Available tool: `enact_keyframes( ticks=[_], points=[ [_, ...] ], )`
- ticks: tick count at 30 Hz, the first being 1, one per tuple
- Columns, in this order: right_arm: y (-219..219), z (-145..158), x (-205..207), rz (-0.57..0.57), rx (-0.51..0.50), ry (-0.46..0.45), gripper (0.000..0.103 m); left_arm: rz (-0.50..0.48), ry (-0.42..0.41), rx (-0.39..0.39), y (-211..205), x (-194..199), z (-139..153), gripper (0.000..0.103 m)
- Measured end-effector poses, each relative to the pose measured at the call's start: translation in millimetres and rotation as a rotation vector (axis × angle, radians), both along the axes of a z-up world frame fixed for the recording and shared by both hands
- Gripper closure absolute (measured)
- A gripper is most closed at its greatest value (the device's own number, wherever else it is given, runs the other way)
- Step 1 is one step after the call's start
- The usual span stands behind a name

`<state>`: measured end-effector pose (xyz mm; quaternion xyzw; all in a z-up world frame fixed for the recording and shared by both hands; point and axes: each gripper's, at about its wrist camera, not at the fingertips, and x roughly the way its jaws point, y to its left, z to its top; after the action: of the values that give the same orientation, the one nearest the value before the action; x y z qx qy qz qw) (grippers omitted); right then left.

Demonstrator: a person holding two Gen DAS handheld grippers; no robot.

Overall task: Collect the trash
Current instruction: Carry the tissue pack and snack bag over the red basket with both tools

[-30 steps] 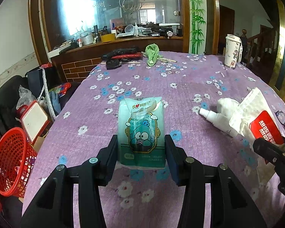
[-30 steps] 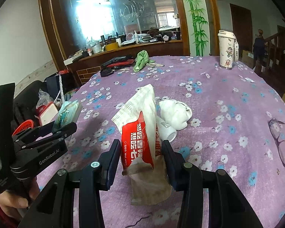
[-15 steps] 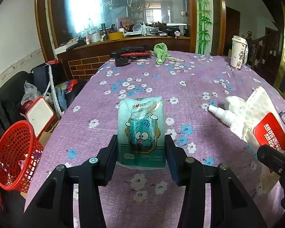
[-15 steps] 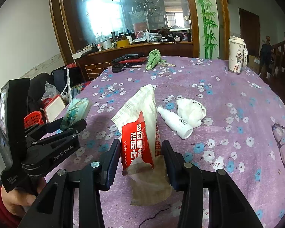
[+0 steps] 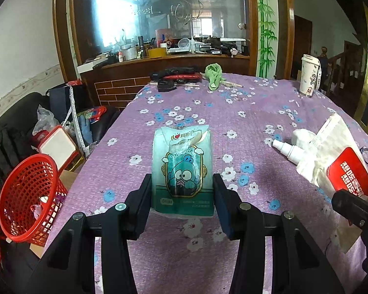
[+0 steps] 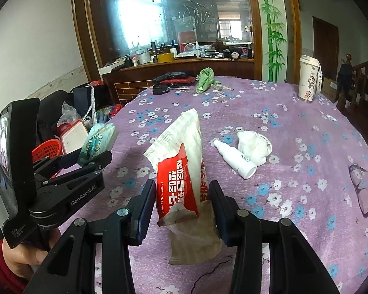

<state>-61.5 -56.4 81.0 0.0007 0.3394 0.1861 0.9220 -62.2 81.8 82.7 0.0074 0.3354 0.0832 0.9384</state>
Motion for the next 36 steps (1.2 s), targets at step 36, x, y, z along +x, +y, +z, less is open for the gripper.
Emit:
enact_keyframes(
  ticks=[36],
  points=[
    [184,26,29,0.385,-0.01,0.119,0.055,0.423,-0.063,-0.119,230,-77,27,0.057]
  ],
)
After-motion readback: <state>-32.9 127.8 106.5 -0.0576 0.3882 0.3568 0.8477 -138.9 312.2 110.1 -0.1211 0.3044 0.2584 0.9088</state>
